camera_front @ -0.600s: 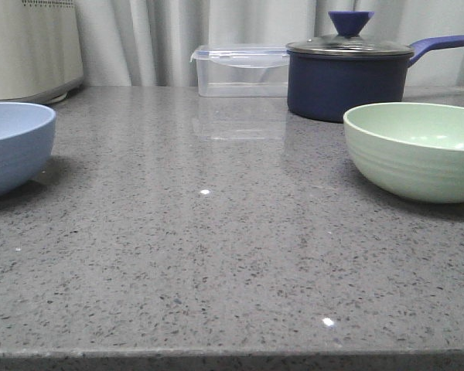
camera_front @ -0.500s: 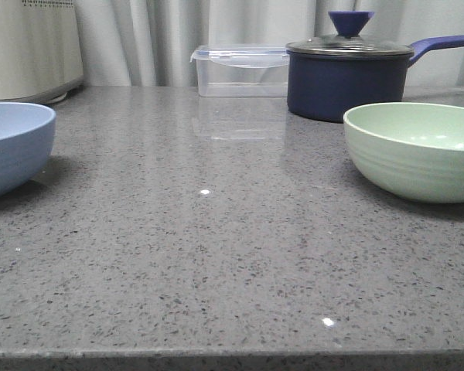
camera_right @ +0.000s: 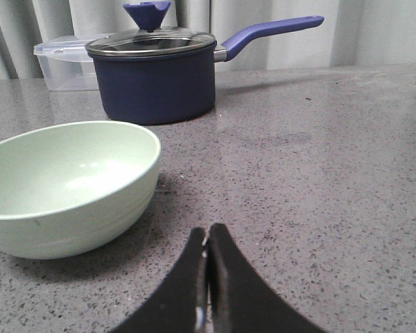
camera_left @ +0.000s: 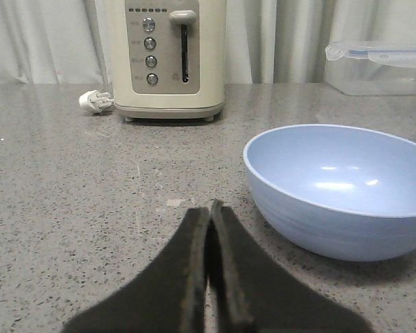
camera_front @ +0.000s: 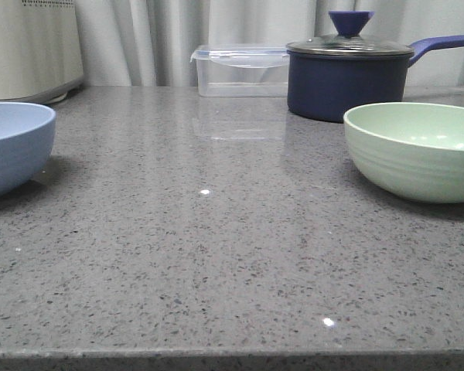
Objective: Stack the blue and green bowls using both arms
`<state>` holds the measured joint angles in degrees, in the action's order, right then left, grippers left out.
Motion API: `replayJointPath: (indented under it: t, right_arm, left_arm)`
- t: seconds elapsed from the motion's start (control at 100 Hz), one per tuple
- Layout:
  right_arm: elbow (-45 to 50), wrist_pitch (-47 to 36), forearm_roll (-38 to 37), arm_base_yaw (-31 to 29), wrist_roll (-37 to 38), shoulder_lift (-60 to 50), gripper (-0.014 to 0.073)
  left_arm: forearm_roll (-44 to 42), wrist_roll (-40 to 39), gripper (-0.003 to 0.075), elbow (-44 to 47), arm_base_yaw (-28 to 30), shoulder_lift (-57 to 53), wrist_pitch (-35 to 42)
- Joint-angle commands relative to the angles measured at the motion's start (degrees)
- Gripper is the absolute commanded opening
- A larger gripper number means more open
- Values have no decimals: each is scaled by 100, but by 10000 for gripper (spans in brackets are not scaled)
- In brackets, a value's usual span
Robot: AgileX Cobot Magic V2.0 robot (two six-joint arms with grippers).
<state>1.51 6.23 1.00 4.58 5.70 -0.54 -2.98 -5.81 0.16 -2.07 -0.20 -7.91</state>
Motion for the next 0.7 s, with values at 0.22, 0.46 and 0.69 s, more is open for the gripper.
replayJointPath:
  t: [0.22, 0.46, 0.69]
  right_arm:
    - [3, -528, -36, -22, -40, -110, -81]
    - [-167, -473, 18, -15, -34, -68, -81]
    - [-1006, 457, 18, -15, -34, 463, -78]
  left_arm:
    - [36, -61, -20, 230, 1, -205, 497]
    - [36, -61, -20, -157, 1, -181, 346]
    - [36, -61, -20, -1264, 1, 293, -406]
